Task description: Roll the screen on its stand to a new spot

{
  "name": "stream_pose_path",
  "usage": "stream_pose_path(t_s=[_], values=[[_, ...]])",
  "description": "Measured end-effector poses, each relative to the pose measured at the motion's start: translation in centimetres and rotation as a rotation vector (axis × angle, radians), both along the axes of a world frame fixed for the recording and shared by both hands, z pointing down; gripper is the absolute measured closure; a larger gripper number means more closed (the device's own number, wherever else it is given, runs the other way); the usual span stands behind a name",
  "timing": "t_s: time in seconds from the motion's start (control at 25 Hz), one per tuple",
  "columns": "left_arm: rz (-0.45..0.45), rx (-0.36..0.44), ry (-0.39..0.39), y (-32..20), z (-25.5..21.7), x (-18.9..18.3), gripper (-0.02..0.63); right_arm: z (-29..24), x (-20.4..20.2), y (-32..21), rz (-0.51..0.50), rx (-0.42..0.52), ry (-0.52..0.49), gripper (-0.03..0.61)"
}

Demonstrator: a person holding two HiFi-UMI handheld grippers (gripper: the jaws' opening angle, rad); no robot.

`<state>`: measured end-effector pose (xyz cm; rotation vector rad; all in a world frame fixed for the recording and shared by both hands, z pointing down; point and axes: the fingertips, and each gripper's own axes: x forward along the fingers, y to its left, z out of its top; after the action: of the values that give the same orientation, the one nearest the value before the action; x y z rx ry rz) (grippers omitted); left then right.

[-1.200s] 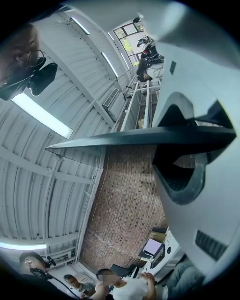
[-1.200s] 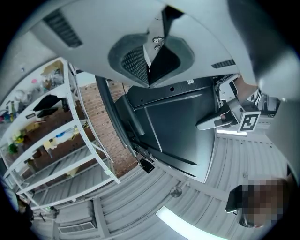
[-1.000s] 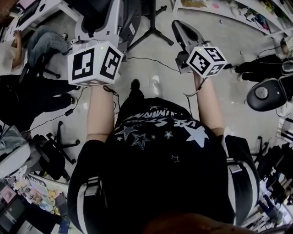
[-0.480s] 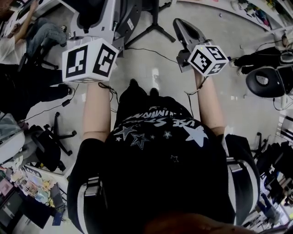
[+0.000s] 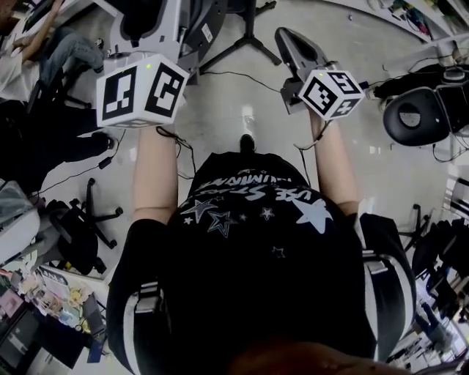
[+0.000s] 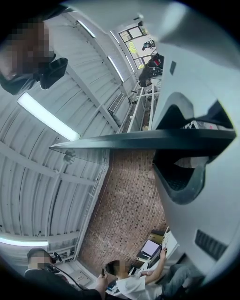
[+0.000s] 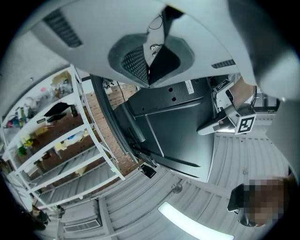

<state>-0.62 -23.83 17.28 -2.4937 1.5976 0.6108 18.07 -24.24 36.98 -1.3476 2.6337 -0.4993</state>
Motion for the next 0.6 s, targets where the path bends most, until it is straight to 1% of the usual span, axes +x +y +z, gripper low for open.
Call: stream_pose_path(t_s=[0.2,0.44,0.6], values=[[0.023,-0.018,-0.006,-0.4,0.3,0.2,0.391,0.2,1.1,1.2,0.048,-0.018,-0.034,0.572],[0.039,-0.015,-0.019,0.1,0.4,-0.4,0.391,0.3,-0.9,4.4,0.065,-0.028,-0.041,0.572],[0.055,-0.019,-0.029,0.1,0.4,-0.7,0.39,0.0,-0.6,6.1,0.092,-0.024,-0.038,0.572]])
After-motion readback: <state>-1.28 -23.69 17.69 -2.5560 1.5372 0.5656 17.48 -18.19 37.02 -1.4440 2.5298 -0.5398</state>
